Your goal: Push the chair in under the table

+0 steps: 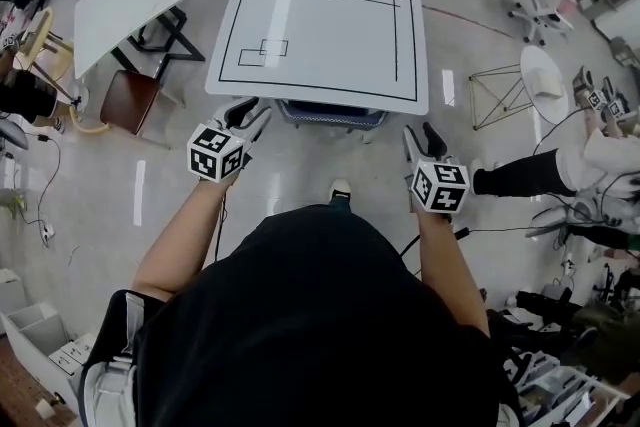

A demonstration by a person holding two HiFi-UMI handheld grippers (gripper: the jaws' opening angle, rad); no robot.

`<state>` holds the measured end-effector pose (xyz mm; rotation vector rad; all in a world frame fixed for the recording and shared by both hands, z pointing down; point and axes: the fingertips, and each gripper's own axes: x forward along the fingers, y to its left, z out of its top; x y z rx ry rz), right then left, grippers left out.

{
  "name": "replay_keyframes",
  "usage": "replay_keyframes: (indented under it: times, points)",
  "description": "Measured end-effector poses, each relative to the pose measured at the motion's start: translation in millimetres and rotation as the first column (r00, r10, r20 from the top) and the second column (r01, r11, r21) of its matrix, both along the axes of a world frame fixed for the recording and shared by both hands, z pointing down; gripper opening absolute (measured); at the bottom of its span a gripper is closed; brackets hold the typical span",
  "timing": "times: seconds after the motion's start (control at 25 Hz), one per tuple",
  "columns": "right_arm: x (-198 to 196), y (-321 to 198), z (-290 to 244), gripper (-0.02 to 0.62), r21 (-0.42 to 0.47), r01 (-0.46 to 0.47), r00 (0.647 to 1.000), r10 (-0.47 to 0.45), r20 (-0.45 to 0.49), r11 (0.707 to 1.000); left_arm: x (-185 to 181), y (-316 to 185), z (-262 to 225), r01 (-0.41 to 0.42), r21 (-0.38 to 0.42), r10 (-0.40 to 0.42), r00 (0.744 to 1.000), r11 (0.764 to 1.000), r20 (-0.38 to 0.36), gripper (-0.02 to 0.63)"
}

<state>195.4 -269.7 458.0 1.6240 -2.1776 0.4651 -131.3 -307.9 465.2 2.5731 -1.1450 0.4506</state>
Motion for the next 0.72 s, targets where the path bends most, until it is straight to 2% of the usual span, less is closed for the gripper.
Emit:
replay_keyframes:
  times: [0.72]
  points:
    - [8,8,3,0.206,-0.005,-0.02,0.999,0.02,0.039,1.0,1,12,4,0.025,-0.021,-0.025,1.0,0.999,-0.001,0.255]
